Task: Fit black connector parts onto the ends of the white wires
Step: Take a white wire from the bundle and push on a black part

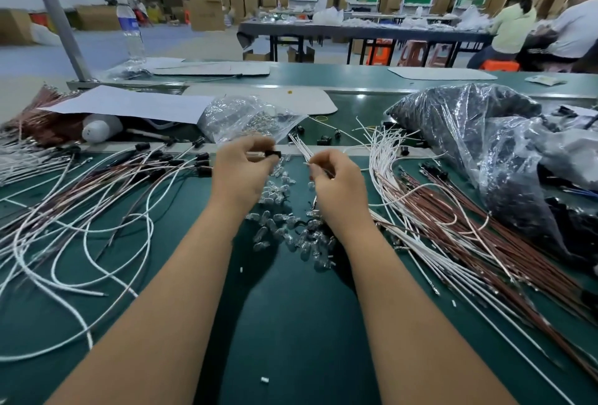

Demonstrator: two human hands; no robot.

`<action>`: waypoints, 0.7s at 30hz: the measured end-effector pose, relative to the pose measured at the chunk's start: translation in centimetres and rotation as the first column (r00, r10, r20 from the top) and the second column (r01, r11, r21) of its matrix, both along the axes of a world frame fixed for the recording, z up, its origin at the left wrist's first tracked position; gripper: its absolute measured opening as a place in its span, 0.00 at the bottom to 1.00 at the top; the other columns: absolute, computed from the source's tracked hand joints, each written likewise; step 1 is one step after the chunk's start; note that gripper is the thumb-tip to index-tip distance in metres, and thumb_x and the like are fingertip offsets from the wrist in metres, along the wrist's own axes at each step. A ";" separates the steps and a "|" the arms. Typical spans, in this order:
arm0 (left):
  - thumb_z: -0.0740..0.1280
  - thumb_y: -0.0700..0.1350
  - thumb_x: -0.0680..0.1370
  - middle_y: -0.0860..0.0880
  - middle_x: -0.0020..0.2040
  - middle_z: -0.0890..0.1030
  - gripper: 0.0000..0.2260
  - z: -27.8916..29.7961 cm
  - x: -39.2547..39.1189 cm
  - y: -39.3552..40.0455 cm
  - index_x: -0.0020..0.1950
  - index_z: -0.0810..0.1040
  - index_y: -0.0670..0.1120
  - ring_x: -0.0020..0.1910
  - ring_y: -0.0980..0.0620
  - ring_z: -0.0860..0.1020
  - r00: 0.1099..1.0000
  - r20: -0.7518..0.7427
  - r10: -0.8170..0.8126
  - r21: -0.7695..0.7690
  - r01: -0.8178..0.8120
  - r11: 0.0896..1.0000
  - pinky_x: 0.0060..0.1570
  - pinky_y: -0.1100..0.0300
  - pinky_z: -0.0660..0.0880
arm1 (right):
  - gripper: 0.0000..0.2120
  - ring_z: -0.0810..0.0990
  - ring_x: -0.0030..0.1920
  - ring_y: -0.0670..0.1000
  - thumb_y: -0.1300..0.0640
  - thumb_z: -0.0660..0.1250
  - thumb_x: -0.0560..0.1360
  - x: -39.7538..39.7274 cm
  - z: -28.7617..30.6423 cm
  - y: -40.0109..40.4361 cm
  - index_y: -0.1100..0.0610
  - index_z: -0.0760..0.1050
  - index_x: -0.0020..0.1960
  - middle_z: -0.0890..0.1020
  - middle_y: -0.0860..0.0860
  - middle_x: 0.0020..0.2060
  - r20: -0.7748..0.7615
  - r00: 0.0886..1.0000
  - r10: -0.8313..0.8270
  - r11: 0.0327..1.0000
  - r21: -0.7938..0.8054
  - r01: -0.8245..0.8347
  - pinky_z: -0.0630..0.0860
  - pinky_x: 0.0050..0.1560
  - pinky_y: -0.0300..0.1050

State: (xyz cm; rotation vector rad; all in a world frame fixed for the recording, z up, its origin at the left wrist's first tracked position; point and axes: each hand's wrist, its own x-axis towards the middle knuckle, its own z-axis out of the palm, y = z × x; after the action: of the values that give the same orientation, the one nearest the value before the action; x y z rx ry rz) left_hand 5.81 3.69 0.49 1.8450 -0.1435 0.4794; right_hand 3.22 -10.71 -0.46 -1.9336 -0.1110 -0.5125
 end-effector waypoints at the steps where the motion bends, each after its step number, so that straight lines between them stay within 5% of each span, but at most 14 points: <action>1: 0.71 0.33 0.73 0.48 0.45 0.83 0.11 -0.1 -0.6 -0.6 0.52 0.81 0.44 0.44 0.52 0.82 0.997 -0.051 -0.059 -0.157 0.050 0.986 0.47 0.63 0.79 | 0.08 0.74 0.37 0.45 0.64 0.63 0.78 -0.2 0.1 0.0 0.53 0.74 0.44 0.78 0.47 0.37 0.008 1.000 0.022 0.997 0.077 -0.023 0.71 0.37 0.33; 3: 0.69 0.29 0.73 0.47 0.41 0.84 0.10 -0.4 -1.7 -1.6 0.48 0.81 0.43 0.42 0.52 0.82 0.981 -0.099 -0.164 -0.430 0.107 0.896 0.48 0.63 0.80 | 0.09 0.72 0.36 0.44 0.65 0.63 0.78 -0.3 0.2 0.0 0.52 0.74 0.43 0.77 0.47 0.37 0.020 0.999 0.044 0.985 0.164 -0.047 0.71 0.37 0.33; 6: 0.67 0.28 0.74 0.48 0.38 0.84 0.10 -0.9 -2.3 -1.6 0.47 0.81 0.42 0.40 0.52 0.83 0.969 -0.066 -0.238 -0.587 0.156 0.795 0.47 0.63 0.80 | 0.08 0.72 0.36 0.44 0.65 0.65 0.77 -0.2 0.1 0.1 0.54 0.75 0.43 0.77 0.47 0.36 0.053 0.996 0.067 0.984 0.162 -0.075 0.71 0.38 0.36; 21: 0.70 0.29 0.72 0.47 0.40 0.85 0.11 -1.1 -2.6 -0.6 0.47 0.82 0.44 0.42 0.51 0.83 0.964 -0.029 -0.263 -0.448 0.222 0.866 0.48 0.61 0.80 | 0.04 0.72 0.34 0.44 0.65 0.66 0.76 0.3 -0.8 0.6 0.59 0.77 0.43 0.78 0.48 0.34 0.107 0.992 0.073 0.996 0.033 -0.077 0.69 0.36 0.35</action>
State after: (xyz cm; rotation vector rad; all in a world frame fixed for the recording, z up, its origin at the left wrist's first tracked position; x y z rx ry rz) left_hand 3.17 3.11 -0.65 1.3730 -0.1873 0.2255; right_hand 3.52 -10.15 -1.26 -1.8586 -0.2394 -0.5629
